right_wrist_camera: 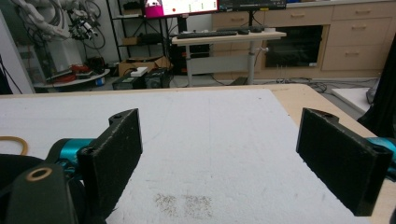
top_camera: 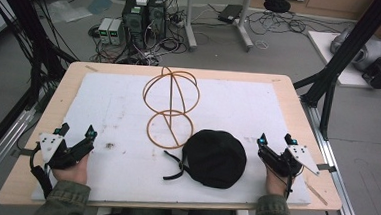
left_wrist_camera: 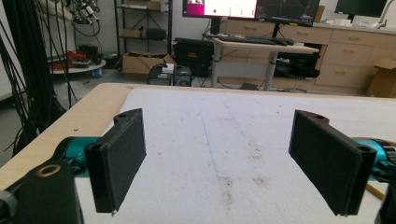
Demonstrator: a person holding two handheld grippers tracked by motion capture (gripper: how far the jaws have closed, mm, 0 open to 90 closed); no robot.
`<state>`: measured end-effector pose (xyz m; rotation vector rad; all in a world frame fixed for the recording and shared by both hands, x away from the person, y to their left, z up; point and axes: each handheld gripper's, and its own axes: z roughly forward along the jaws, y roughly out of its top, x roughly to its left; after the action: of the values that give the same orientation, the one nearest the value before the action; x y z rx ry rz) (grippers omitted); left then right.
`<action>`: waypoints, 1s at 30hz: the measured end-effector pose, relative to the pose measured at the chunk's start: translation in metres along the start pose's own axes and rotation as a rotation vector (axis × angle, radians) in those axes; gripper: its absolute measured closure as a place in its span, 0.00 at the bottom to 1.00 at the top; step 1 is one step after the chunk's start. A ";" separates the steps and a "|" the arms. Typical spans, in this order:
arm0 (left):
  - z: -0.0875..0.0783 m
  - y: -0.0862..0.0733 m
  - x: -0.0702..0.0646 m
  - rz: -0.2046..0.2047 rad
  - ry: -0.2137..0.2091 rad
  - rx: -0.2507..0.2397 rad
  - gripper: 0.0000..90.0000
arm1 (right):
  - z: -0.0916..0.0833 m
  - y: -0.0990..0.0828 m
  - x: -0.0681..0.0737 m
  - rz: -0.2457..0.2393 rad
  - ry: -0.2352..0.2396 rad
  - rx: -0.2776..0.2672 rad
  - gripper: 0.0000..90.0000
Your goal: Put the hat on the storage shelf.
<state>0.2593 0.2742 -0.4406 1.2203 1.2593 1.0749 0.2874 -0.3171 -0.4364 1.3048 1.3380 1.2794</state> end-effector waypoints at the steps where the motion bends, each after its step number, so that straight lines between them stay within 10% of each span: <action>1: 0.000 0.000 0.000 -0.001 0.000 0.002 0.21 | 0.000 0.000 0.000 0.000 0.000 0.000 0.15; 30: 0.000 0.000 0.000 -0.007 -0.007 0.006 0.21 | 0.000 0.001 0.000 0.013 0.011 0.002 0.15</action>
<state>0.2598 0.2744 -0.4409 1.2226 1.2619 1.0618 0.2869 -0.3168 -0.4358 1.3117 1.3407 1.2963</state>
